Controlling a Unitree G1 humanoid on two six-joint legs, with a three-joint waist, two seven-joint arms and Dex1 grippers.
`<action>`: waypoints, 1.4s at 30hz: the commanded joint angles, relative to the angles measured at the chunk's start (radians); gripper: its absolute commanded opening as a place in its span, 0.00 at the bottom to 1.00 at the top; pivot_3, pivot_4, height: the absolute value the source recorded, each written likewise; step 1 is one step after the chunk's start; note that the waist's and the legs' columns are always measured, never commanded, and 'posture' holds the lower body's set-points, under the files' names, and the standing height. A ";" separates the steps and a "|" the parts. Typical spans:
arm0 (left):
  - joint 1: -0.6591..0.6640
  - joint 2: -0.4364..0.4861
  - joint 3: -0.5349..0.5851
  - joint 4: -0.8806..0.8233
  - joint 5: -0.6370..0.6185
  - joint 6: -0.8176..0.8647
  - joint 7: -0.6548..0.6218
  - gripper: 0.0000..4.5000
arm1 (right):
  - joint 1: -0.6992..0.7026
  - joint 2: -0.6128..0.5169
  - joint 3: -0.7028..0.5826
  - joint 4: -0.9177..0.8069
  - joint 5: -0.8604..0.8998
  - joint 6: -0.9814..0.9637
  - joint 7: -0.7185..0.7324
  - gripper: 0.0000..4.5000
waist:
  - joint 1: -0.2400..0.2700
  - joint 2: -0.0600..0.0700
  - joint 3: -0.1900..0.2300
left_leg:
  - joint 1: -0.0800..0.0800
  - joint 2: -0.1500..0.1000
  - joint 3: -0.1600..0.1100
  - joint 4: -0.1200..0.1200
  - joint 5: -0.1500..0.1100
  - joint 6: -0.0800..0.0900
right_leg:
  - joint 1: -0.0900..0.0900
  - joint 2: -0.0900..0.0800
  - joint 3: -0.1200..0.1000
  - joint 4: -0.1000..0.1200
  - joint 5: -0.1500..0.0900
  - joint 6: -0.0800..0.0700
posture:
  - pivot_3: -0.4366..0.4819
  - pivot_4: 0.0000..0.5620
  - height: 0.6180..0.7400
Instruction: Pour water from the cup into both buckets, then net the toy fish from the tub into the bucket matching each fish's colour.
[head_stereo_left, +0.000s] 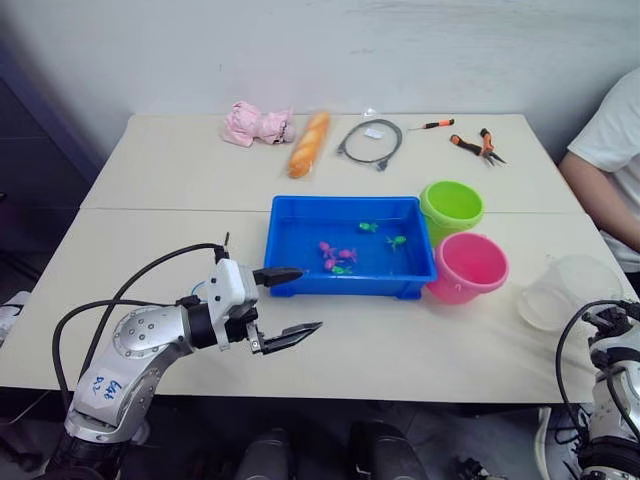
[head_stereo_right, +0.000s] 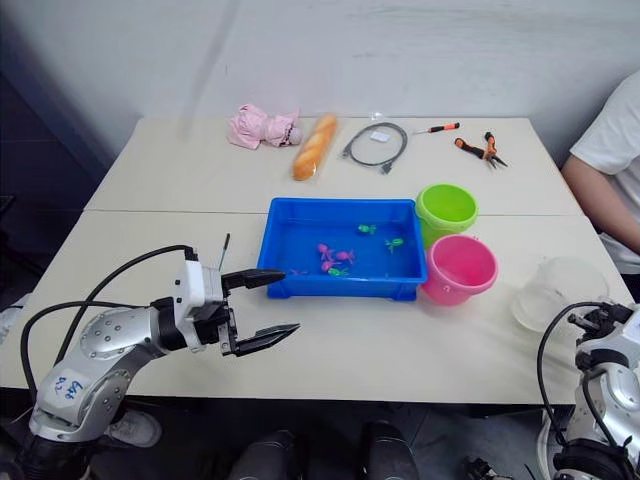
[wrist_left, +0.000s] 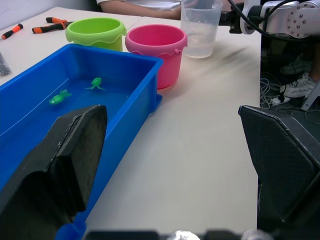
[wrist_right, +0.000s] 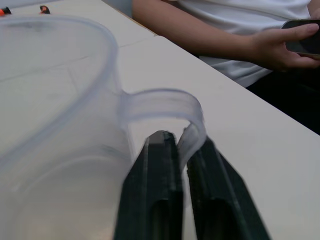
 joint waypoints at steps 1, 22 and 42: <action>-0.011 0.010 0.023 -0.003 0.001 -0.021 -0.007 1.00 | 0.010 -0.017 -0.023 -0.018 0.017 -0.018 0.000 0.01 | 0.000 0.000 0.000 | 0.000 0.000 0.000 0.000 0.000 0.000 | 0.000 0.000 0.000 0.000 0.000 0.000 | 0.48 0.27 0.99; -0.088 -0.089 -0.013 0.091 0.006 -0.066 -0.012 1.00 | 0.141 -0.185 0.061 -0.581 -0.206 0.126 -0.060 0.01 | 0.005 0.005 0.004 | -0.001 0.000 0.001 -0.001 0.001 -0.001 | -0.001 0.000 0.001 -0.001 0.000 0.001 | 0.48 0.27 0.99; -0.109 -0.134 -0.050 0.156 0.056 -0.145 -0.017 1.00 | 0.131 -0.264 0.187 -0.714 -0.534 0.125 -0.068 0.01 | 0.002 0.003 0.005 | -0.002 0.000 0.001 -0.001 0.001 -0.001 | -0.002 0.001 0.000 -0.002 0.001 0.002 | 0.48 0.27 0.99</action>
